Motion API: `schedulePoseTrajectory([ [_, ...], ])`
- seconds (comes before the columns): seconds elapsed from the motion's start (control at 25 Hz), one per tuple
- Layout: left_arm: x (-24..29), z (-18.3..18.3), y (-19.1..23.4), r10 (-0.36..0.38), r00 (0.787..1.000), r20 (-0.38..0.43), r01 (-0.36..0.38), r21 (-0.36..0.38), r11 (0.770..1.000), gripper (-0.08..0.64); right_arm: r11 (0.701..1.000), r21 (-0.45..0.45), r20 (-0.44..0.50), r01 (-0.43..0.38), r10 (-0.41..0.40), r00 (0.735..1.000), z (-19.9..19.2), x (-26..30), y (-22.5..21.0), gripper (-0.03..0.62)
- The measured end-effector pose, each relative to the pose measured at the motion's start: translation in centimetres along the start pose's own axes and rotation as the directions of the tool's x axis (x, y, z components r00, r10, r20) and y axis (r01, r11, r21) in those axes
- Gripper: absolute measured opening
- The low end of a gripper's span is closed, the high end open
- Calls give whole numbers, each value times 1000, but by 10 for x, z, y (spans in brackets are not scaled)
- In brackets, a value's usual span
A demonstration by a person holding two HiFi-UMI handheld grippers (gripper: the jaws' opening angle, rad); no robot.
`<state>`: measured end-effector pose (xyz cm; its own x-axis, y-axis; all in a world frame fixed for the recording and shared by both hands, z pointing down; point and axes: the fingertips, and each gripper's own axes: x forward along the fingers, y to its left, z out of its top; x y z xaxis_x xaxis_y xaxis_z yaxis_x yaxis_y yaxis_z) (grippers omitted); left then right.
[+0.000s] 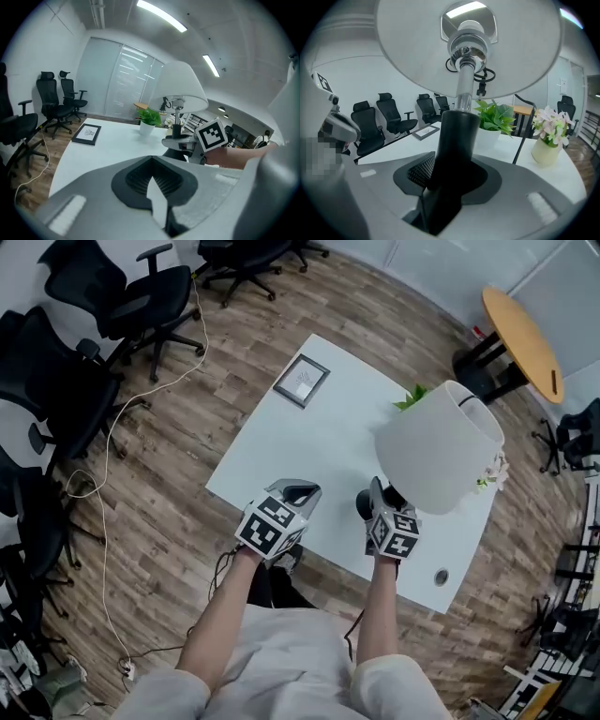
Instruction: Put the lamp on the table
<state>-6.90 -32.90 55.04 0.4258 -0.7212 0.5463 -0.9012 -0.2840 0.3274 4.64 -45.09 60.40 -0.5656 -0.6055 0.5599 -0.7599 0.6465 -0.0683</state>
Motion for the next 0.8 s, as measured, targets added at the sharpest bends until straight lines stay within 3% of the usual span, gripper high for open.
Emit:
schedulePoseTrajectory([
  [0.16, 7, -11, 8, -30, 999, -11, 30, -16, 999, 1, 999, 2, 54, 37, -37, 998, 10, 21, 6, 192],
  [0.52, 22, -21, 17, -125, 992, -14, 123, -78, 989, 1, 987, -106, 85, 120, -111, 990, 6, 58, 17, 189],
  [0.68, 21, -25, 22, -140, 990, -24, 139, -71, 988, 1, 984, -109, 108, 138, -126, 986, 1, 67, 22, 187],
  [0.8, 20, -30, 16, -159, 986, -54, 158, -21, 987, 1, 980, -111, 125, 164, -150, 981, -4, 69, 27, 187],
])
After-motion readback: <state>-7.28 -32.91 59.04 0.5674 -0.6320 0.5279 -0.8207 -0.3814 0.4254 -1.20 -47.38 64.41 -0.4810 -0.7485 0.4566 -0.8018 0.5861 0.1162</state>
